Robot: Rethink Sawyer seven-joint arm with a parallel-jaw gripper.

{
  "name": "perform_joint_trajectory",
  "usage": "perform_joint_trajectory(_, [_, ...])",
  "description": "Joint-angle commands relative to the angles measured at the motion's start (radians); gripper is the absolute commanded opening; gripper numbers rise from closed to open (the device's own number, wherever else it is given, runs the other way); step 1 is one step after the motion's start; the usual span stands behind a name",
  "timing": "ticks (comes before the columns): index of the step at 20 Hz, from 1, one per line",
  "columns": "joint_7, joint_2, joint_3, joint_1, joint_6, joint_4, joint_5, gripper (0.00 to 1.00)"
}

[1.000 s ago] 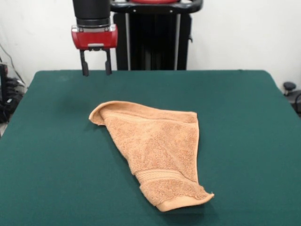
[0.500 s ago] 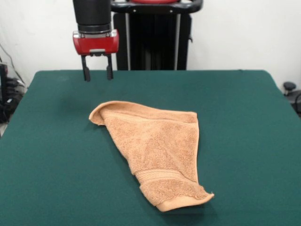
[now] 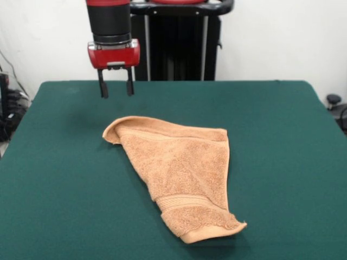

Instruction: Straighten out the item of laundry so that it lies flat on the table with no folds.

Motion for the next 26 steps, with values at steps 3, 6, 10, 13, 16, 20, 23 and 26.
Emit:
perform_joint_trajectory(3, [0.002, 0.049, 0.095, 0.040, -0.015, -0.078, -0.051, 1.00])
perform_joint_trajectory(6, [-0.008, 0.056, 0.119, 0.014, -0.006, -0.071, -0.038, 1.00])
perform_joint_trajectory(10, [-0.040, 0.036, 0.152, -0.017, 0.033, -0.060, -0.022, 1.00])
perform_joint_trajectory(13, [-0.055, 0.022, 0.166, -0.033, 0.058, -0.060, -0.015, 1.00])
perform_joint_trajectory(16, [-0.058, 0.033, 0.170, -0.038, 0.058, -0.070, -0.025, 1.00])
perform_joint_trajectory(20, [-0.064, 0.050, 0.170, -0.047, 0.056, -0.083, -0.040, 1.00])
perform_joint_trajectory(23, [-0.065, 0.055, 0.173, -0.046, 0.060, -0.091, -0.039, 1.00])
perform_joint_trajectory(26, [-0.052, 0.067, 0.164, -0.033, 0.051, -0.103, -0.043, 1.00])
